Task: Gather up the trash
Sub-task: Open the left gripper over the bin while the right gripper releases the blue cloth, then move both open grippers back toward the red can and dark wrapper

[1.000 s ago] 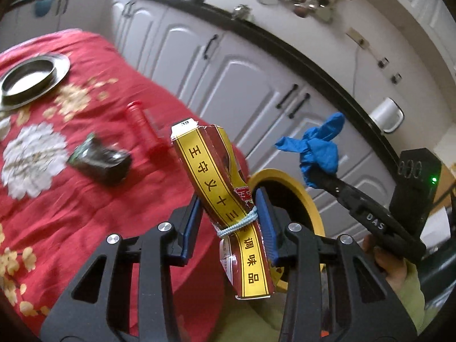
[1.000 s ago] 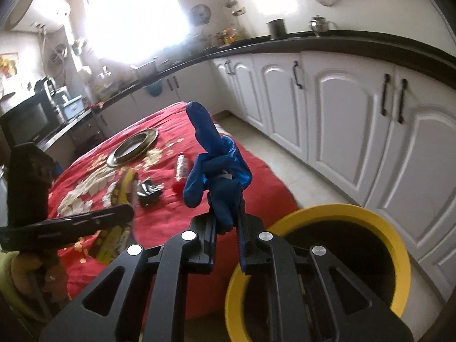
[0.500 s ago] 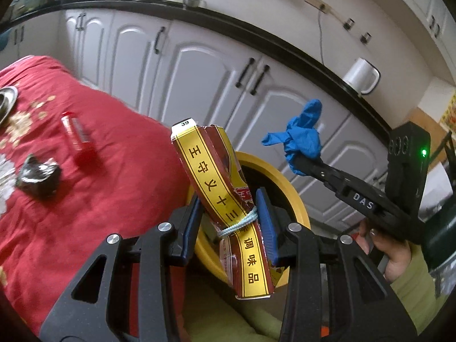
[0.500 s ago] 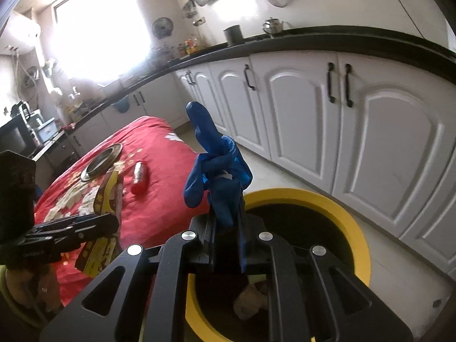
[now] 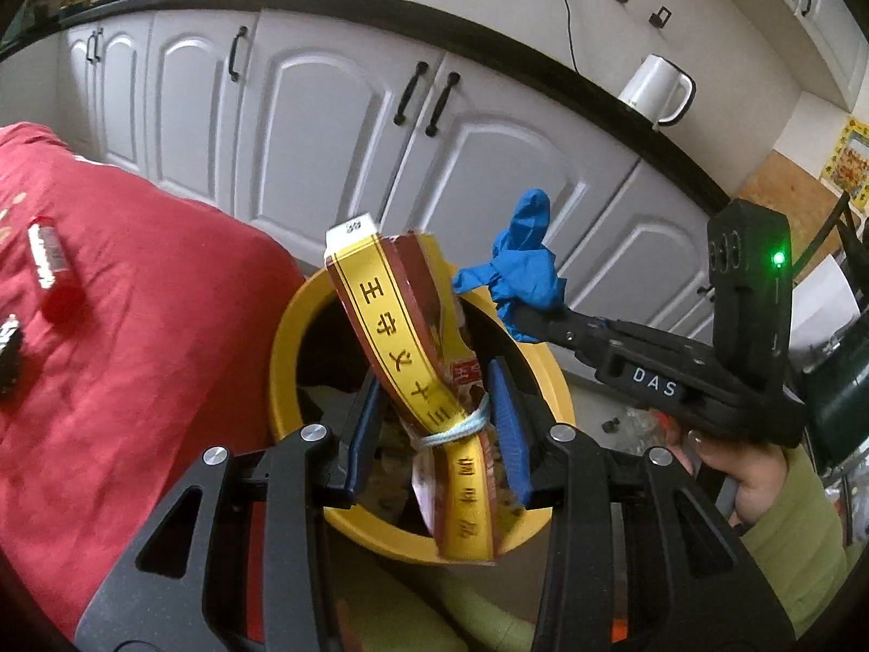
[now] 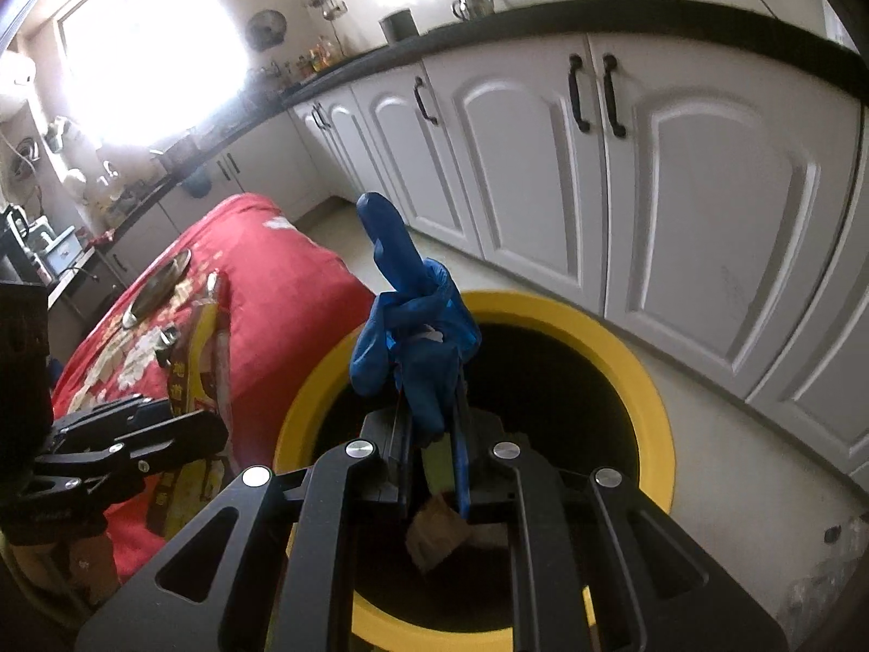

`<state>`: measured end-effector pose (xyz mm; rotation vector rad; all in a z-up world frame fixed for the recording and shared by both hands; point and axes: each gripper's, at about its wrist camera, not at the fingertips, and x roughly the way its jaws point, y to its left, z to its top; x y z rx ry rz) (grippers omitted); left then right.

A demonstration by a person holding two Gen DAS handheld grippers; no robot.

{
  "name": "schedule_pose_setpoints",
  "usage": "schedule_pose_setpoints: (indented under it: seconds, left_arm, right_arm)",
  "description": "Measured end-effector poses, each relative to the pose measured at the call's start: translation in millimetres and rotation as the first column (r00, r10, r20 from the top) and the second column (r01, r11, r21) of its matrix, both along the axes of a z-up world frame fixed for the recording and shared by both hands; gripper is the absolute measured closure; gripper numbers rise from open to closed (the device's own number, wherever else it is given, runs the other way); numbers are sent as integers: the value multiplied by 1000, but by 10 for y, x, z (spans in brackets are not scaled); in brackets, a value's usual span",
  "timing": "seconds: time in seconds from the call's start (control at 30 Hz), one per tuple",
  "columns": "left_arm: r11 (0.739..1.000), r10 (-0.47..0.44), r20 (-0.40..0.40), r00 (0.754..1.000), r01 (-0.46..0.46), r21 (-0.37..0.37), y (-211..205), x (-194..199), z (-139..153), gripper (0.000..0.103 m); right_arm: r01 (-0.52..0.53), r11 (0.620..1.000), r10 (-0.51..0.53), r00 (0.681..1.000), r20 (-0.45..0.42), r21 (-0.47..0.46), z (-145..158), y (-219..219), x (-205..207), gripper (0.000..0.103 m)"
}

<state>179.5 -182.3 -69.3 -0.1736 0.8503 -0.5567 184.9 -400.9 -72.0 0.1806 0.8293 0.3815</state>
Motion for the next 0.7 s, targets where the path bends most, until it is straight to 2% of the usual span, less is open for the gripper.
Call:
schedule_pose_setpoints:
  seconds: [0.17,0.23,0.27,0.37,0.4,0.47,0.53,0.6,0.7]
  left_arm:
    - [1000,-2,-11,1000,2,13,-66,71,-54,70]
    - [1000,0,-17,1000,0,17,-79,93,-76,67]
    - [1000,-1,-20,1000,1,17,-80,98,-85,61]
    - [1000,-3,-35,999,3,18,-81,118,-123,56]
    - [1000,-4,-38,999,4,18,-77,116,-133,50]
    - [1000,3,-39,999,-2,23,-70,112,-145,38]
    - [1000,6,-40,999,-5,25,-66,102,-152,35]
    - [999,13,-40,999,-11,32,-58,93,-156,19]
    - [999,30,-34,999,-29,39,-18,93,-147,12]
  right_arm:
    - [21,1000,-21,1000,-23,11,-91,-104,5,89]
    - [33,999,-33,999,-28,25,-107,-153,-4,83]
    - [39,999,-38,999,-26,26,-105,-169,-3,79]
    - [50,998,-49,998,-26,34,-117,-210,-11,74]
    - [57,998,-56,998,-25,34,-122,-225,-17,70]
    - [68,997,-67,997,-27,39,-130,-260,1,69]
    - [75,996,-74,997,-28,44,-132,-278,6,69]
    - [85,995,-84,996,-23,46,-121,-294,7,59]
    - [98,994,-98,995,-5,44,-87,-304,-5,52]
